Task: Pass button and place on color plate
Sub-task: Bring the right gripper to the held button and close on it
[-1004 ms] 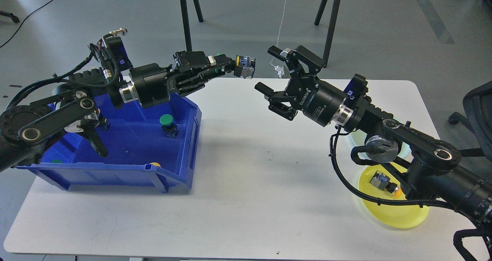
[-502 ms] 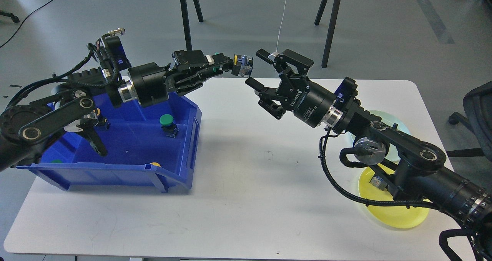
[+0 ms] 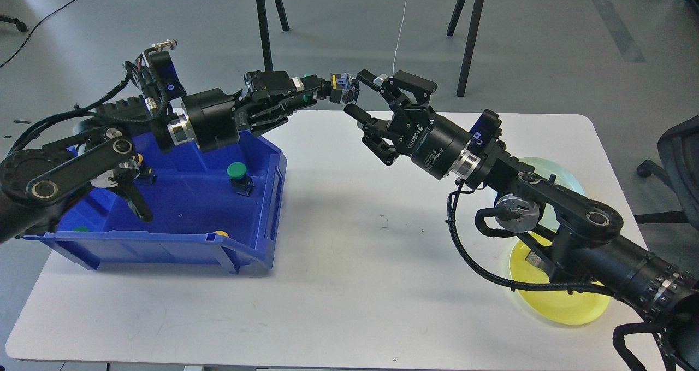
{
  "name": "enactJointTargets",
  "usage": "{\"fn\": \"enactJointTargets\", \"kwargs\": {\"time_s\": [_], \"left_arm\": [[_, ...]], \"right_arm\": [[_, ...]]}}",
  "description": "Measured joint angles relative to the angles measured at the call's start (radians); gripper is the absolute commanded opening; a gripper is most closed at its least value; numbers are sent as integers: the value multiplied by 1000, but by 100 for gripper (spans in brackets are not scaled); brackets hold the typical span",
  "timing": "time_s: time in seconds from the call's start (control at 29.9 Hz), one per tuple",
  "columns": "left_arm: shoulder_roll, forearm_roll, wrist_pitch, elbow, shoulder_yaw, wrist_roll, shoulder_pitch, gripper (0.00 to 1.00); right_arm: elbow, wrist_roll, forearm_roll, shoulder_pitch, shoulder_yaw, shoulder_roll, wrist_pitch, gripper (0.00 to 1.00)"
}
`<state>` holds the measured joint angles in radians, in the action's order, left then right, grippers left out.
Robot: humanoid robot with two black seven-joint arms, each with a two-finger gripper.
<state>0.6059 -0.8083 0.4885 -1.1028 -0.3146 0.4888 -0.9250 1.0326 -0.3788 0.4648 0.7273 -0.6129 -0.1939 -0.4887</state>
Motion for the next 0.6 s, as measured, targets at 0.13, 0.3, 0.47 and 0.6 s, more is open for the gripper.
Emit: {"fn": "enactJointTargets", "kwargs": {"time_s": [0.13, 0.3, 0.47, 0.6], "left_arm": [[0, 0, 0, 0, 0, 0, 0, 6], [0, 0, 0, 1, 0, 0, 0, 6], [0, 0, 0, 4, 0, 0, 0, 6], [0, 0, 0, 6, 0, 0, 0, 6]], "right_arm": [[-1, 0, 1, -3, 5, 0, 0, 60], [-11, 1, 1, -6, 7, 0, 0, 61], [-15, 1, 3, -6, 7, 1, 0, 64], [-27, 1, 3, -6, 6, 6, 0, 64]]}}
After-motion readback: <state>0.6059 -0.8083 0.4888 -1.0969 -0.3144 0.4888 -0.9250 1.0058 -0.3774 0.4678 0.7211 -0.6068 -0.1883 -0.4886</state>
